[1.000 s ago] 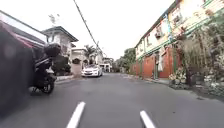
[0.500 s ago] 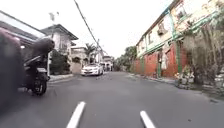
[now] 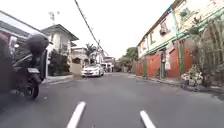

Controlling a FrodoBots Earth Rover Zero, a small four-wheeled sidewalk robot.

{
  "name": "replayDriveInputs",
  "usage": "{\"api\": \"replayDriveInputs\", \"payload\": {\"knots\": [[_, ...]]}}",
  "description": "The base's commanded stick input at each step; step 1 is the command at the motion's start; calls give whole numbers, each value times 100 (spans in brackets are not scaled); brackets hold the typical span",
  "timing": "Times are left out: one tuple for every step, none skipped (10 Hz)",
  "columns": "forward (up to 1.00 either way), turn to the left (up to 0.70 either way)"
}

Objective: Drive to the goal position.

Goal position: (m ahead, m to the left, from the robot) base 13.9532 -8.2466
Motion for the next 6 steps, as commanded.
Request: {"api": "replayDriveInputs", "payload": {"knots": [[70, 0], [70, 0], [70, 0], [70, 0], [70, 0], [70, 0]]}}
